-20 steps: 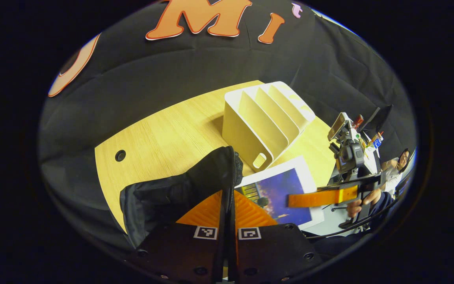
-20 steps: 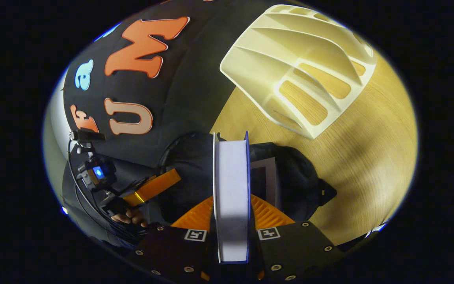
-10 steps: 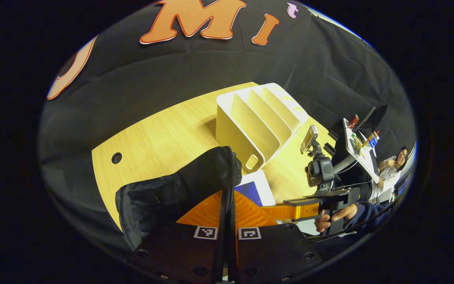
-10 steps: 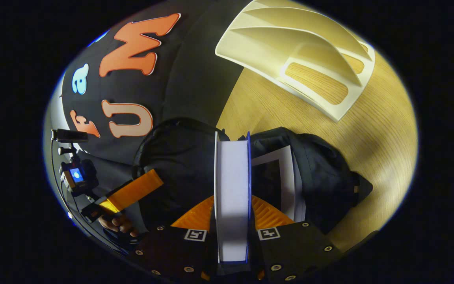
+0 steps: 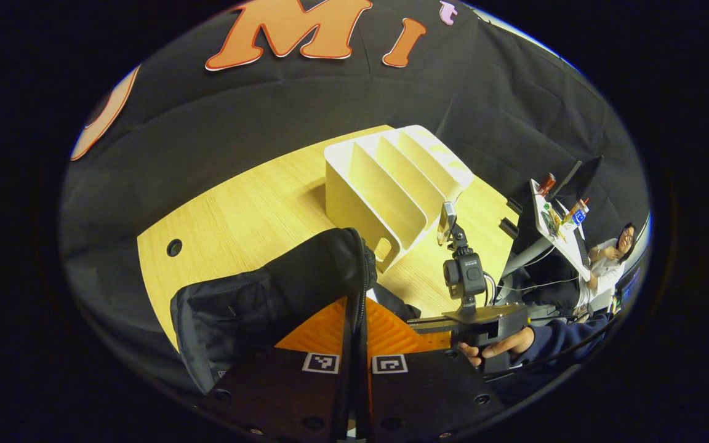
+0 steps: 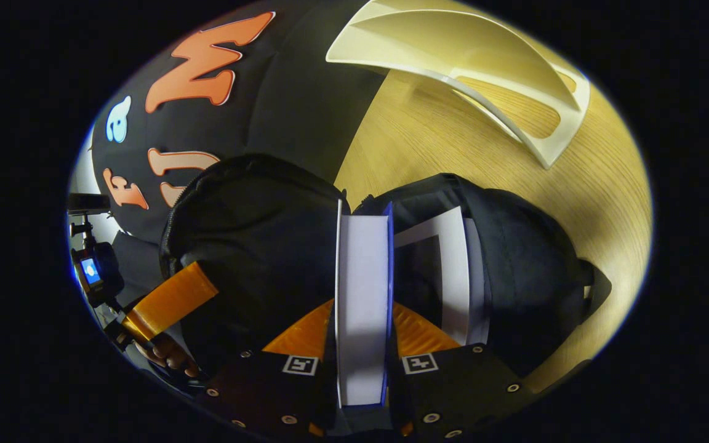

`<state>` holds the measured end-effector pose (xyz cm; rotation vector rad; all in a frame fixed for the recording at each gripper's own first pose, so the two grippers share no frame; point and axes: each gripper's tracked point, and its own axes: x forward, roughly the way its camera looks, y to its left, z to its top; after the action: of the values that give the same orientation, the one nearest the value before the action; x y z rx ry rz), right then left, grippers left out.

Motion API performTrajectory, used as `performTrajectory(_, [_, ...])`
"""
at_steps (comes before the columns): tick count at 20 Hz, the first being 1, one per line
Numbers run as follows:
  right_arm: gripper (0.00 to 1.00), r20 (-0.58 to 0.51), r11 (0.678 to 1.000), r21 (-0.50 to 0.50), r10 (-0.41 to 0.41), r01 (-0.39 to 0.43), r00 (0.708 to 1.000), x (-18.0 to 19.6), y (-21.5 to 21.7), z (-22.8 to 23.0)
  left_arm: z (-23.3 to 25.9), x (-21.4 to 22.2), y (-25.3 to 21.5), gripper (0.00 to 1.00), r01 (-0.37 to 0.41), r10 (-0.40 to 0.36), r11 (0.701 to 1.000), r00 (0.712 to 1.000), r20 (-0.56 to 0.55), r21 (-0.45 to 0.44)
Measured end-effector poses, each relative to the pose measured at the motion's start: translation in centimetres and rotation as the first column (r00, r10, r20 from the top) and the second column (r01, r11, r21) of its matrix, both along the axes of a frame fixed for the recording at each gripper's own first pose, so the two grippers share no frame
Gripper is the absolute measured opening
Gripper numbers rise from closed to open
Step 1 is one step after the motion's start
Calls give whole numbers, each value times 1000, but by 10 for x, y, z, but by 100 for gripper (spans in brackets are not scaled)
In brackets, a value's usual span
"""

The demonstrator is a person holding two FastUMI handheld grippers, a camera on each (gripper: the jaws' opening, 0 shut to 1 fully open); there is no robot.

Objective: Open the schoolbag, grab two books from the bookshelf and put them into the schoolbag.

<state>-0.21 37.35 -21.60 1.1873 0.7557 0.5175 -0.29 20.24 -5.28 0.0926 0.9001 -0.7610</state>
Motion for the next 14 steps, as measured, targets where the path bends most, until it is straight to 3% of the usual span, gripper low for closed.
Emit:
performTrajectory(2, [38,-18,997,-73,8,-10,1000,-1,-2,-6,-1,1,2,6,-8,8,1000,1000,4,-4])
performTrajectory(3, [50,-30,990,-141,7,-12,1000,-2,-5,-14,-3,2,3,6,-17,17,1000,1000,5,-3])
performTrajectory(5, [55,-12,969,-248,15,-17,1000,-4,-18,-18,-5,3,4,6,-28,29,1000,1000,9,-1])
performTrajectory(6, [43,4,956,-292,27,-25,1000,-7,-21,-18,-7,4,4,6,-39,39,999,999,14,6])
performTrajectory(7, [49,1,942,-334,39,-37,999,-8,-28,-22,-9,1,4,6,-45,44,999,999,23,17])
performTrajectory(8, [71,10,932,-359,48,-42,999,-11,-36,-20,-10,1,4,6,-52,51,998,998,31,25])
performTrajectory(10, [87,36,923,-383,42,-25,998,-7,-54,-15,-15,0,3,6,-69,67,997,997,40,43])
performTrajectory(14, [94,91,896,-443,42,2,995,-7,-103,0,-22,-5,-6,8,-133,132,990,991,29,53])
